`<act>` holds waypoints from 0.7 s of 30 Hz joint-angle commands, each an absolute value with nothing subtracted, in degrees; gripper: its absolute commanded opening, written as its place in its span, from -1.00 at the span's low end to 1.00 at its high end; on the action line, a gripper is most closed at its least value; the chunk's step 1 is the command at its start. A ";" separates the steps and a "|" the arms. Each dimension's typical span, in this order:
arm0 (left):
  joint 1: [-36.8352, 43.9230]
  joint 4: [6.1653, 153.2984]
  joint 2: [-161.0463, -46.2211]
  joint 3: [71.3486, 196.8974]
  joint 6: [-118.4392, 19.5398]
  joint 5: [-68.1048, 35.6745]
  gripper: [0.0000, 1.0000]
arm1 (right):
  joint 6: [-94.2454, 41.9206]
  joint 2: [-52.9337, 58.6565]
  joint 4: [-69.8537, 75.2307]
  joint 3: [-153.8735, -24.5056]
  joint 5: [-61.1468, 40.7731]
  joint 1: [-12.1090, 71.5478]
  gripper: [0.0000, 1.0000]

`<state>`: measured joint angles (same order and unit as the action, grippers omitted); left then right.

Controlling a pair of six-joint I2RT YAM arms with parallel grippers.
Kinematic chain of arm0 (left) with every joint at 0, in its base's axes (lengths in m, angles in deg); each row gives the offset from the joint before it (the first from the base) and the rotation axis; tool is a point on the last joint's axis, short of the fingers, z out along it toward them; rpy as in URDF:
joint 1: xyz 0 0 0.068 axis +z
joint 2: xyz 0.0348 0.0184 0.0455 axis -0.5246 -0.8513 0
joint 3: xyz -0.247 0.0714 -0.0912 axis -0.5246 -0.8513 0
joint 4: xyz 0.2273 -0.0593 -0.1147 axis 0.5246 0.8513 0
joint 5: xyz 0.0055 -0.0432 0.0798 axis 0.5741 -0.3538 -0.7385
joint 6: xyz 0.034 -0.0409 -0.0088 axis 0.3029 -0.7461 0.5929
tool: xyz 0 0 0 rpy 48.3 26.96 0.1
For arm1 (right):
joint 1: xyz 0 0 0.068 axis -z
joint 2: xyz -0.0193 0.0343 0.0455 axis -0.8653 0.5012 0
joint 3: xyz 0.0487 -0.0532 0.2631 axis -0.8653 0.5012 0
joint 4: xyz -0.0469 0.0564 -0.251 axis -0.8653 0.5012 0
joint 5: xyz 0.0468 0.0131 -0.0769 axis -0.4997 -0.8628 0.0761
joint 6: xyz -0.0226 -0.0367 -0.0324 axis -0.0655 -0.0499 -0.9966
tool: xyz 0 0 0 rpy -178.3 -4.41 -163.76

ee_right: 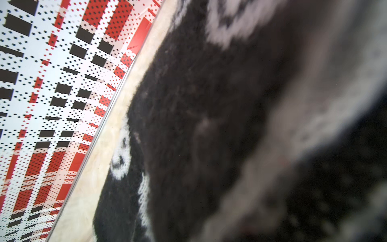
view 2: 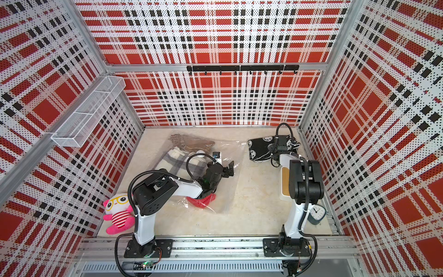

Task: Take the scarf out of the vacuum bag
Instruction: Move the scarf to the corner of the board.

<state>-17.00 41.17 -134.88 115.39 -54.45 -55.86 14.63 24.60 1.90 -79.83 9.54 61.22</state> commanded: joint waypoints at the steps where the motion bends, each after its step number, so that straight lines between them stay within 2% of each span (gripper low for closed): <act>1: -17.91 39.81 -132.92 114.84 -53.63 -55.19 0.96 | 14.08 26.94 1.32 -82.12 8.86 61.46 -1.00; 21: -19.63 39.55 -130.50 112.59 -53.61 -55.12 0.96 | 15.60 35.05 3.60 -92.42 6.95 61.25 -1.00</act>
